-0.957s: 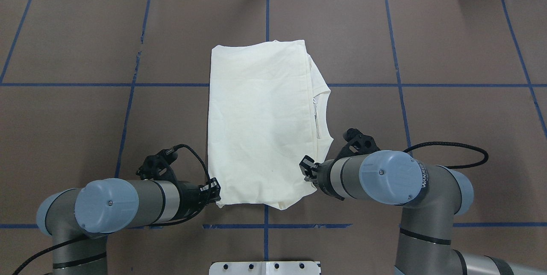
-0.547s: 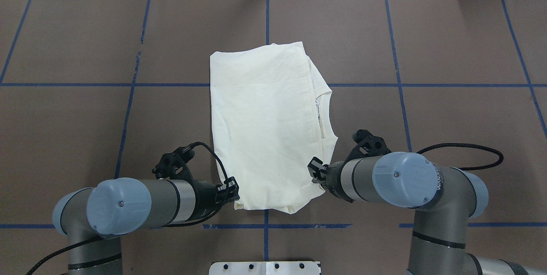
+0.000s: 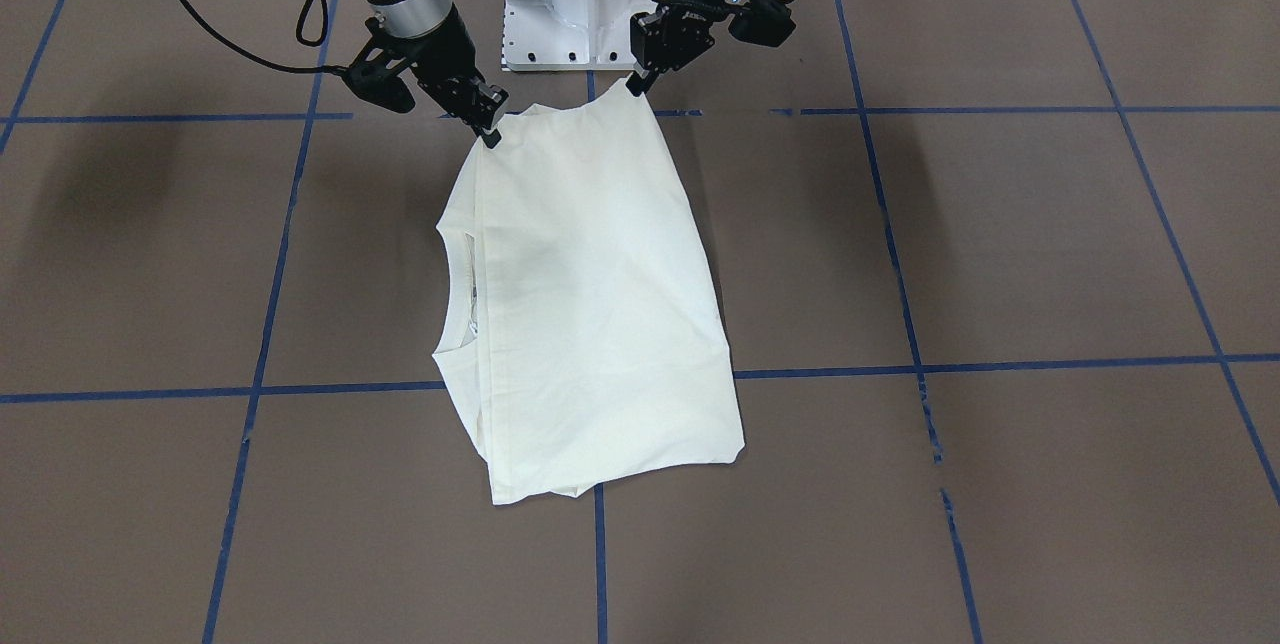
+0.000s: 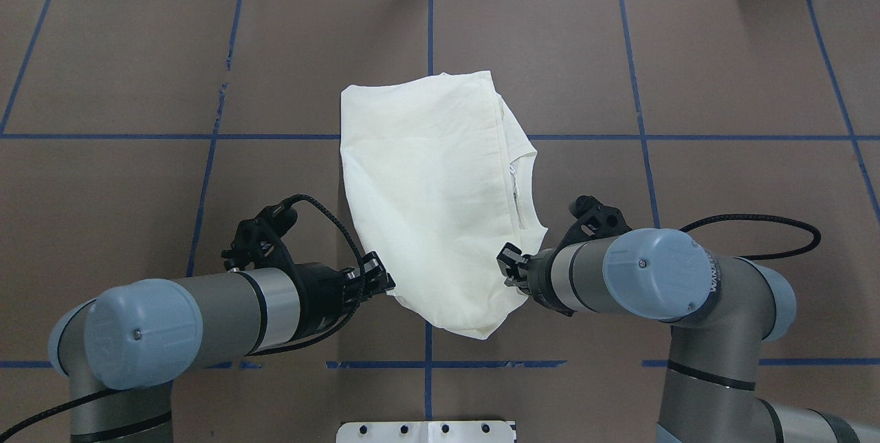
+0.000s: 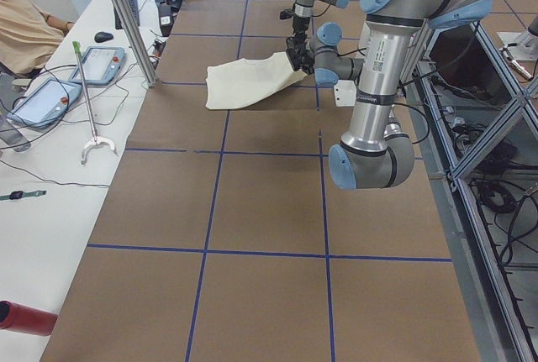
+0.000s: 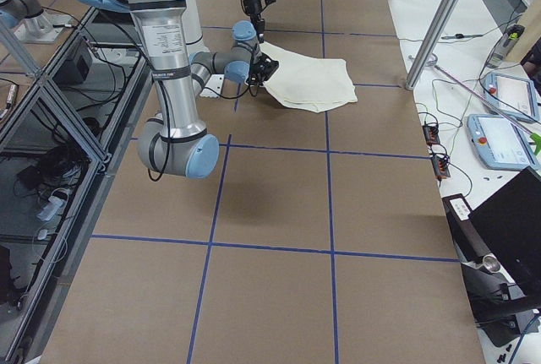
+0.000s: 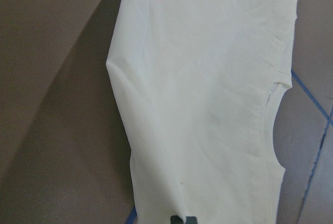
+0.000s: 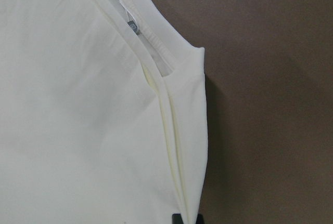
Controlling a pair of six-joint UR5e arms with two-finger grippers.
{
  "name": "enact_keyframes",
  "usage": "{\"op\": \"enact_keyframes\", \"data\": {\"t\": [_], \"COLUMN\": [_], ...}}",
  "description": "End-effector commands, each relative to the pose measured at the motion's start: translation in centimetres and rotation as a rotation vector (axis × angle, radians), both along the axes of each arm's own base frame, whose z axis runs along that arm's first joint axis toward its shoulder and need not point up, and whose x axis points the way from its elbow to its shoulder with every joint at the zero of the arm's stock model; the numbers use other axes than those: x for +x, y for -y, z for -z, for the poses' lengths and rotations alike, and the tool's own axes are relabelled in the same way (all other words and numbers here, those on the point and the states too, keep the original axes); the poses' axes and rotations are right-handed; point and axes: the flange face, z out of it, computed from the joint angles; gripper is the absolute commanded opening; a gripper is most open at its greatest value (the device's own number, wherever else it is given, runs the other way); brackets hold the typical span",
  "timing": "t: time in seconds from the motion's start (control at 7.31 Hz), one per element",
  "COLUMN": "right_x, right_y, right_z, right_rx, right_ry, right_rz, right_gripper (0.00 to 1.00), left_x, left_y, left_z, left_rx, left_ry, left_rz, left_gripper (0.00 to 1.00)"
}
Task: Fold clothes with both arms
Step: 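Lift the near edge with both grippers and fold it away from the robot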
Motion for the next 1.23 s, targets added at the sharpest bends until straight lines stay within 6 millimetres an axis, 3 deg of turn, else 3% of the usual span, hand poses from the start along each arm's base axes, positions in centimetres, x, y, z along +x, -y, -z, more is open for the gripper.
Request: {"op": "enact_keyframes", "data": {"t": [0.0,0.14,0.41,0.68,0.82,1.09], "right_x": [4.1,5.1,8.9,11.6,11.0,11.5], "right_y": [0.7,0.4,-1.3,-4.6,-6.0,-7.5], "right_z": [0.7,0.9,4.1,6.4,6.4,6.6], "right_rx": [-0.011,-0.016,-0.023,-0.087,-0.116,-0.145], "right_ry": [0.005,-0.004,-0.017,-0.036,-0.038,-0.038], "right_rz": [-0.019,-0.021,-0.021,0.056,0.084,0.111], "right_gripper": [0.00,0.00,0.00,0.00,0.00,0.00], "left_x": [-0.4,-2.5,-3.6,-6.2,-6.4,-6.8], "left_y": [0.1,-0.4,-0.1,-1.2,-1.2,-1.9], "left_z": [2.3,3.9,4.0,2.8,2.3,2.7], "left_rx": [0.010,0.023,0.024,0.013,0.010,-0.001], "left_ry": [-0.022,-0.066,-0.074,-0.071,-0.063,-0.069], "left_rz": [0.001,-0.002,-0.016,-0.065,-0.066,-0.121], "left_gripper": [0.00,0.00,0.00,0.00,0.00,0.00]}}
